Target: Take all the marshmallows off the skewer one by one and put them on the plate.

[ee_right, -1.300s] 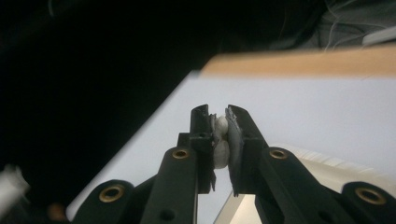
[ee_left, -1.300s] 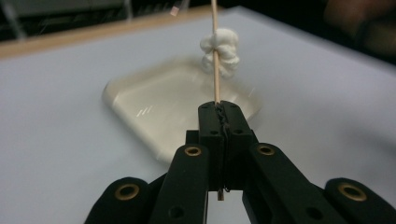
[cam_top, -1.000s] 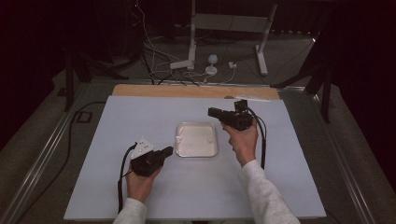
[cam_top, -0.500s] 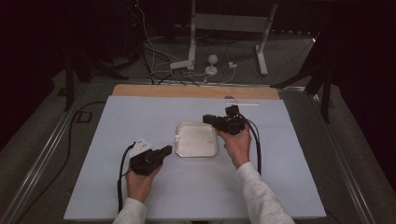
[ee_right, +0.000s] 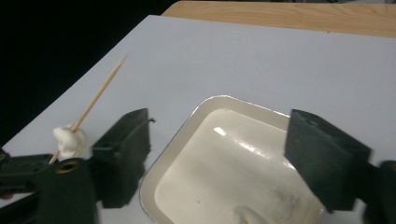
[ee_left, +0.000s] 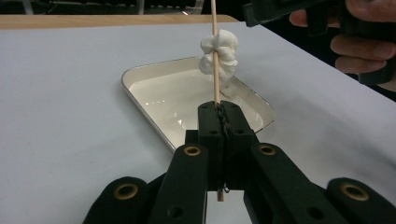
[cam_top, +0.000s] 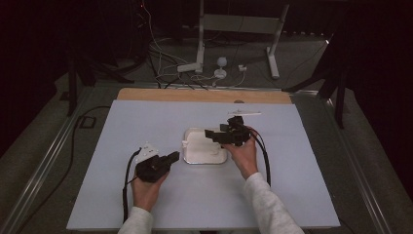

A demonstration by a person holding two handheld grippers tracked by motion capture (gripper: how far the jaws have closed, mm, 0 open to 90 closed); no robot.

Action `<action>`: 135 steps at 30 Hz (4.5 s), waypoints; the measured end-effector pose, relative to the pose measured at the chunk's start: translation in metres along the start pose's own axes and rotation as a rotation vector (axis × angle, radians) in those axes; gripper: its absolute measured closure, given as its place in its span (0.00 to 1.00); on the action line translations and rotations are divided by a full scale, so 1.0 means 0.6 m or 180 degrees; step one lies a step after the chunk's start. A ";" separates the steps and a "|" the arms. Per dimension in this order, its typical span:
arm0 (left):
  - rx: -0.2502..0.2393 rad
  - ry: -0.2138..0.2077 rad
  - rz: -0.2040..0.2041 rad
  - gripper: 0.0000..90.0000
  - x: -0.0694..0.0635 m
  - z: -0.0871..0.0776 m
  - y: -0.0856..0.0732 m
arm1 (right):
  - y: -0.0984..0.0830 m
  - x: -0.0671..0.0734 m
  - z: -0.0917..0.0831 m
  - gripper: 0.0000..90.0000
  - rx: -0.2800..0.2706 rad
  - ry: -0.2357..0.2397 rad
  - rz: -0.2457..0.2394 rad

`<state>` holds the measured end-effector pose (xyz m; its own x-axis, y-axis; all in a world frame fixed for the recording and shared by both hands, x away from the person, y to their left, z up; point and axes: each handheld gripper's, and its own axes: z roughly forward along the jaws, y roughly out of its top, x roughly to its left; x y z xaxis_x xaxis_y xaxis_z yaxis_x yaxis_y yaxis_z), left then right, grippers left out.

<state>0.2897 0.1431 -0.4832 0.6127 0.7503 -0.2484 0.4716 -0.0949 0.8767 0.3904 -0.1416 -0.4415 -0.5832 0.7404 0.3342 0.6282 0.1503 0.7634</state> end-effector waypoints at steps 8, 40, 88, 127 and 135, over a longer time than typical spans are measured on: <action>-0.0014 0.0003 0.0000 0.99 -0.001 0.000 0.000 | -0.004 0.026 -0.005 0.17 -0.0006 0.0146 -0.0095; -0.0145 -0.0093 -0.0029 0.99 -0.008 -0.004 0.006 | -0.025 0.069 0.028 0.18 0.0169 0.0708 0.0036; -0.0191 -0.0223 0.0017 1.00 -0.019 -0.002 0.005 | -0.017 0.056 0.021 0.89 -0.0190 0.1289 0.0664; -0.0107 -0.0205 0.0082 1.00 -0.023 -0.010 0.003 | 0.022 -0.017 -0.044 0.92 -0.0837 0.0434 0.0769; -0.0107 -0.0171 0.0030 1.00 -0.023 -0.004 0.003 | 0.017 -0.010 -0.050 0.91 -0.0690 0.0513 0.0532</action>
<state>0.2803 0.1341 -0.4772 0.6506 0.7132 -0.2610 0.4447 -0.0791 0.8922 0.3851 -0.1640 -0.4190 -0.5661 0.6271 0.5350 0.6080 -0.1205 0.7847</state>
